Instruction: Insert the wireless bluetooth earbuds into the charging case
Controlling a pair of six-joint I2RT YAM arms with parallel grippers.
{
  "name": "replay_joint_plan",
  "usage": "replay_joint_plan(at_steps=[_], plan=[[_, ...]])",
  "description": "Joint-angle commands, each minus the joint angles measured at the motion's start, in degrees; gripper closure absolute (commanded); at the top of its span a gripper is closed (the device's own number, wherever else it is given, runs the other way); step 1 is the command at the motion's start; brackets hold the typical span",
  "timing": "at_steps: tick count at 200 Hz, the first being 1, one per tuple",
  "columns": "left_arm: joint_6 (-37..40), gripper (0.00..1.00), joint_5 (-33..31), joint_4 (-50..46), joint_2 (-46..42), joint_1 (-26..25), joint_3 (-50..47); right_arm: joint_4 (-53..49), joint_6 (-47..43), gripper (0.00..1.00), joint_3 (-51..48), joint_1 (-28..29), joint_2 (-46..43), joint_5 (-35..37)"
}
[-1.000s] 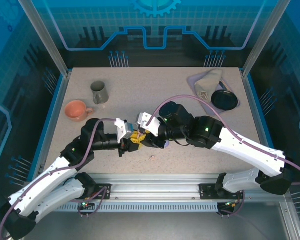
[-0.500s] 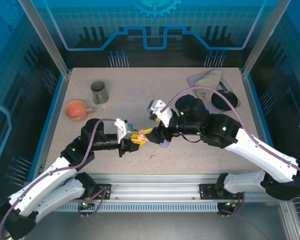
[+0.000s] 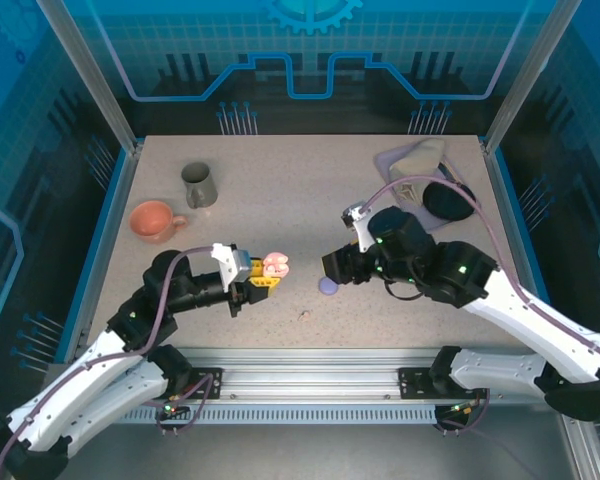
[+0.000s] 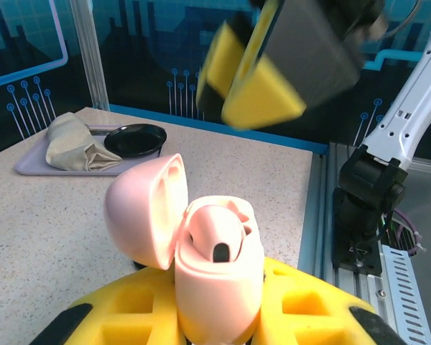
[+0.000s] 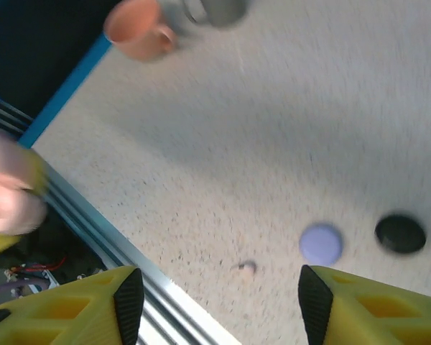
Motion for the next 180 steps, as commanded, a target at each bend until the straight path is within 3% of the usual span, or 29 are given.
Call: replay_joint_plan(at_steps=[1, 45, 107, 180], plan=[[1.3, 1.00, -2.3, -3.2, -2.2, -0.4, 1.1, -2.1, 15.7, 0.39, -4.9, -0.3, 2.3, 0.8], [3.9, 1.00, -4.8, -11.1, -3.3, -0.3, 5.0, 6.9, 29.1, 0.39, -12.9, 1.3, 12.8, -4.1], [5.0, 1.00, -5.2, -13.2, -3.6, -0.4, 5.7, 10.7, 39.1, 0.41, -9.4, 3.4, 29.4, -8.0], [5.1, 1.00, -4.8, -13.4, -5.0, -0.4, 5.7, 6.4, 44.1, 0.47, -3.8, 3.9, 40.1, -9.0]])
